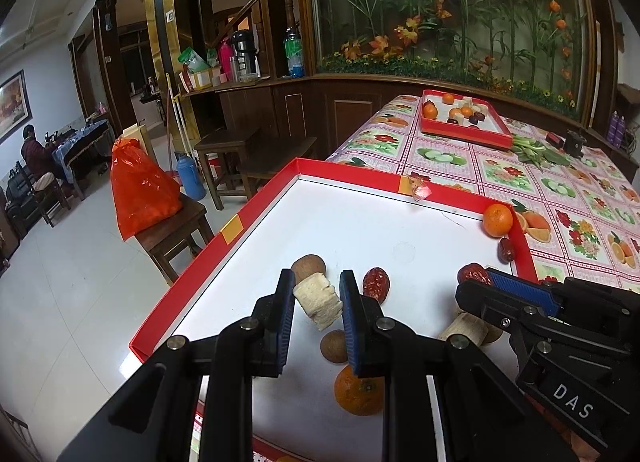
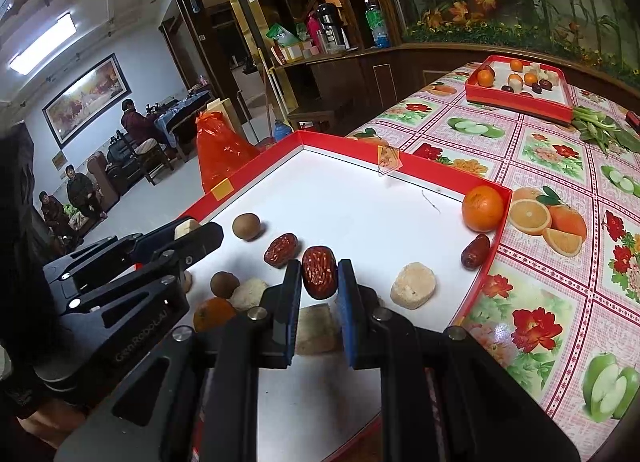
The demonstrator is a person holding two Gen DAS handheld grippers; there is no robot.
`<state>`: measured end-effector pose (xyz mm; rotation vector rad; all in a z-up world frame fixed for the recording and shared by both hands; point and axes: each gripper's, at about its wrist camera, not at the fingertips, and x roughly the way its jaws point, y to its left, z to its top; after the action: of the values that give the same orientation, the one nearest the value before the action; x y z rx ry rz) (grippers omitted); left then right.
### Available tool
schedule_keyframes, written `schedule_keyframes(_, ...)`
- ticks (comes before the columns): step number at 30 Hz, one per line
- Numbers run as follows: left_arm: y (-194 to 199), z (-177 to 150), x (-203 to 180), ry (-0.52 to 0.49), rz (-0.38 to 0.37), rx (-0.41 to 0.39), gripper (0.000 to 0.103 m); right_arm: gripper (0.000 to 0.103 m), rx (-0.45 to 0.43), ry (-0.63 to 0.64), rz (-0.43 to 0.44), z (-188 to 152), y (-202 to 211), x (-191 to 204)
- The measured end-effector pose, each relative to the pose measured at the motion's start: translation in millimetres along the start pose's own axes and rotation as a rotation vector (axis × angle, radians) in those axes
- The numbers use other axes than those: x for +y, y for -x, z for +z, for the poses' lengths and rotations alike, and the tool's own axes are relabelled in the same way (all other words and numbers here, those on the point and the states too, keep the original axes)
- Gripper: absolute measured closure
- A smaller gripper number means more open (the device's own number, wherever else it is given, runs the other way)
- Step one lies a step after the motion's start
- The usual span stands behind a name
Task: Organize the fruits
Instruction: 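Lower the date and pale cube into the tray and open both tools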
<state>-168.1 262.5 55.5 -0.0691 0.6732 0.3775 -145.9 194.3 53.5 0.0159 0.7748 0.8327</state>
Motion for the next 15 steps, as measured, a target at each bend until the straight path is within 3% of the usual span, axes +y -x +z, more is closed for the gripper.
schedule_keyframes(15,-2.0,-3.1,-1.4,-0.005,0.030,-0.005,0.079,0.080,-0.001,-0.009,-0.018,-1.4,1.2,-4.0)
